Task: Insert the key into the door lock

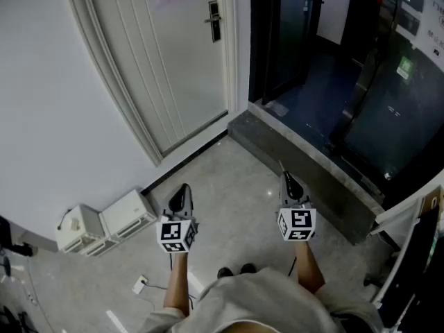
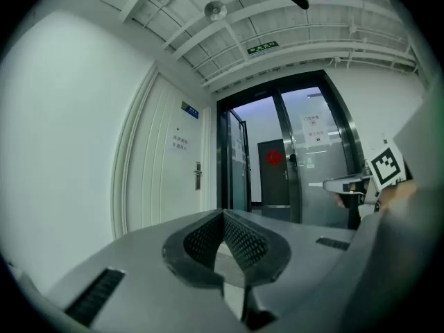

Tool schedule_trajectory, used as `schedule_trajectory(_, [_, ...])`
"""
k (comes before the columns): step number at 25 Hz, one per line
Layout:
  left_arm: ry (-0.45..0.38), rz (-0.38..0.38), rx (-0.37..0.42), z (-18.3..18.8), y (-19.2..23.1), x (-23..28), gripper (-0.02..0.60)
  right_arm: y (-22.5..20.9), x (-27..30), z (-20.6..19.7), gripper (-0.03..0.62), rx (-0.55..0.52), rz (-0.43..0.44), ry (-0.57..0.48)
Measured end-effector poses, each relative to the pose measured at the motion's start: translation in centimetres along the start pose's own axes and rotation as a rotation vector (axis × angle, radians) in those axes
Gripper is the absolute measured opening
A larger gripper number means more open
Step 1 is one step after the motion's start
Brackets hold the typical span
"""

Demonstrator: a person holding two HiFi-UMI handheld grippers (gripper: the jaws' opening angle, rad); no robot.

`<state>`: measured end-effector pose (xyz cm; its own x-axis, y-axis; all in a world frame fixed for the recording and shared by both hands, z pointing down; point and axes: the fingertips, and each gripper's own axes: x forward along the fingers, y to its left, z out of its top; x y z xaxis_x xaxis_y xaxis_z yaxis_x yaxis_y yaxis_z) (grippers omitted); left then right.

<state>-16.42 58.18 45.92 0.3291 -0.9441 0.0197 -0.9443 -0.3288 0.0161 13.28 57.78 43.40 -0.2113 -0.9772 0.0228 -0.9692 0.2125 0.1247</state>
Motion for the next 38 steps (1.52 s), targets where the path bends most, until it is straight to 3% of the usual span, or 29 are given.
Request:
schedule_trajectory(18, [0.011,0.003,0.046,-0.4,-2.7,4.1,0.018,-3.5,2.4,-1.1,0.029,-0.011,0.052,-0.002])
schedule_trajectory(30, [0.021,0.021,0.030,-1.0,-5.8,8.0,0.018,-6.5,4.6,-2.6,0.029,0.000,0.088,0.010])
schedule_trajectory(38, [0.041,0.008,0.016,-2.6,-4.3,12.1,0.018,-6.5,8.7,-3.2,0.029,0.005,0.091,0.015])
